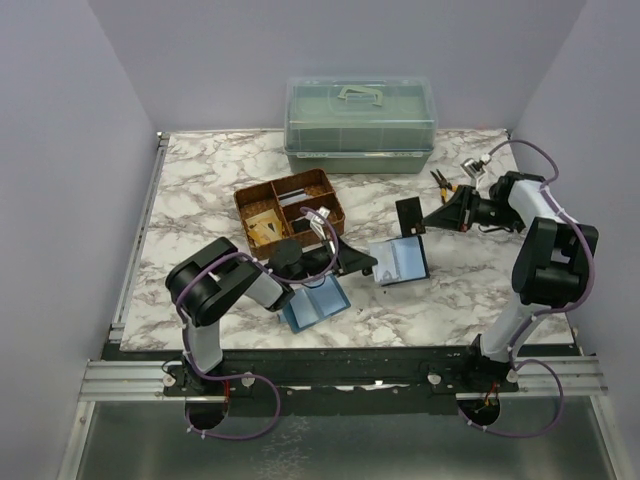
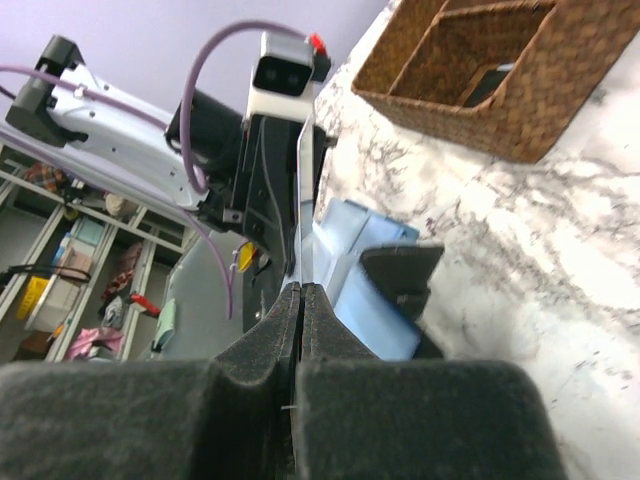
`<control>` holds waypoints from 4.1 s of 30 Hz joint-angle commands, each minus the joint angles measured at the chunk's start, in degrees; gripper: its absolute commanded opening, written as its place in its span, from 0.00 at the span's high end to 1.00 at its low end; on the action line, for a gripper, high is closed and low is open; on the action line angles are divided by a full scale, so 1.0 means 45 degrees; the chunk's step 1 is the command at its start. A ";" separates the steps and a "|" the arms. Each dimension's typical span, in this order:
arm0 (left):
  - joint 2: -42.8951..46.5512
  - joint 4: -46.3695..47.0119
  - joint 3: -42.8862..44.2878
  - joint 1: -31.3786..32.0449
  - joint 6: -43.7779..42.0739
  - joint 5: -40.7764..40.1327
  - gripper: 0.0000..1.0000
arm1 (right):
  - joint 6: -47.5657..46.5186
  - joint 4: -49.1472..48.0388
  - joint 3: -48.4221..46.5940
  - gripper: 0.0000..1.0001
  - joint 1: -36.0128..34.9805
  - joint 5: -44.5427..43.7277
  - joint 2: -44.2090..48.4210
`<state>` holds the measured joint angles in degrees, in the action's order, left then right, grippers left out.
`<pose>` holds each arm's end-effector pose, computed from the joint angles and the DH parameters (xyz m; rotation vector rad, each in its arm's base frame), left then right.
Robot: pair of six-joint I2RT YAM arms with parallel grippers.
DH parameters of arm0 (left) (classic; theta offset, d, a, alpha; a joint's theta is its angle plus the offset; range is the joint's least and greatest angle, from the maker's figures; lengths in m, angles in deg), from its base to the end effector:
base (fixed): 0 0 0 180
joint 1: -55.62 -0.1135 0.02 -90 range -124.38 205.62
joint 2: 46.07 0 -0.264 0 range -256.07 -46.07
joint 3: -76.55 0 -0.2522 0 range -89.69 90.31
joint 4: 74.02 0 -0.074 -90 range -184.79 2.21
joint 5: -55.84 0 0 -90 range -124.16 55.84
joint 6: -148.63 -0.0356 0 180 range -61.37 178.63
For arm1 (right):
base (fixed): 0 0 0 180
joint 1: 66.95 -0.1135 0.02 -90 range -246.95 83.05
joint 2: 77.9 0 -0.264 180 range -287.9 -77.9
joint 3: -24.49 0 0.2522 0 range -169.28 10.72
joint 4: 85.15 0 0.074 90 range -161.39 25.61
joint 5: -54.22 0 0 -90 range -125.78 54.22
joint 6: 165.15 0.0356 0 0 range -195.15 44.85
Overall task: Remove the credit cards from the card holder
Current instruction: Place the card holder at the center of the board, then place the credit card in the storage box.
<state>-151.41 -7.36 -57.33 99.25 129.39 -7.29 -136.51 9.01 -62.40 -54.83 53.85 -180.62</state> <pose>0.2232 -0.2350 0.1651 0.0519 1.7940 -1.8822 0.2963 -0.0272 0.2325 -0.4735 1.8063 1.6584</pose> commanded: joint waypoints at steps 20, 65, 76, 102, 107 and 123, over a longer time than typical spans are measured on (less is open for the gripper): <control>-0.1888 -0.2361 0.0633 0.0848 -0.1540 -0.2284 0.77 | 0.0808 0.0259 -0.3482 1.00 -0.0708 0.1102 -0.2760; -0.2432 0.2144 0.2681 -0.0160 -0.0020 -0.0769 1.00 | 0.0198 0.0258 -0.0230 0.59 -0.1267 0.0689 -0.1402; 0.4009 -1.6218 0.3951 -0.2971 -0.8546 0.1613 1.00 | 0.4183 -0.3896 0.0954 0.44 -0.0692 -0.1595 0.1014; -0.2633 -3.2305 1.6799 -0.3751 -2.2826 -0.3865 1.00 | 0.7038 -0.8049 0.3640 0.43 -0.0694 -0.3589 0.4496; -0.3387 -3.2277 1.6961 -0.3769 -2.3283 -0.3602 1.00 | 0.6976 -0.7984 0.3640 0.43 -0.0687 -0.3568 0.4386; -0.4376 -3.1203 1.7084 -0.3685 -2.3410 -0.2744 0.82 | 0.6878 -0.7817 0.3630 0.43 -0.0687 -0.3310 0.3932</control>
<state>-170.51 -149.94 19.67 82.58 24.76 -21.50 -104.73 -26.40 -46.31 -57.95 38.39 -161.93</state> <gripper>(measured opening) 0.128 0.568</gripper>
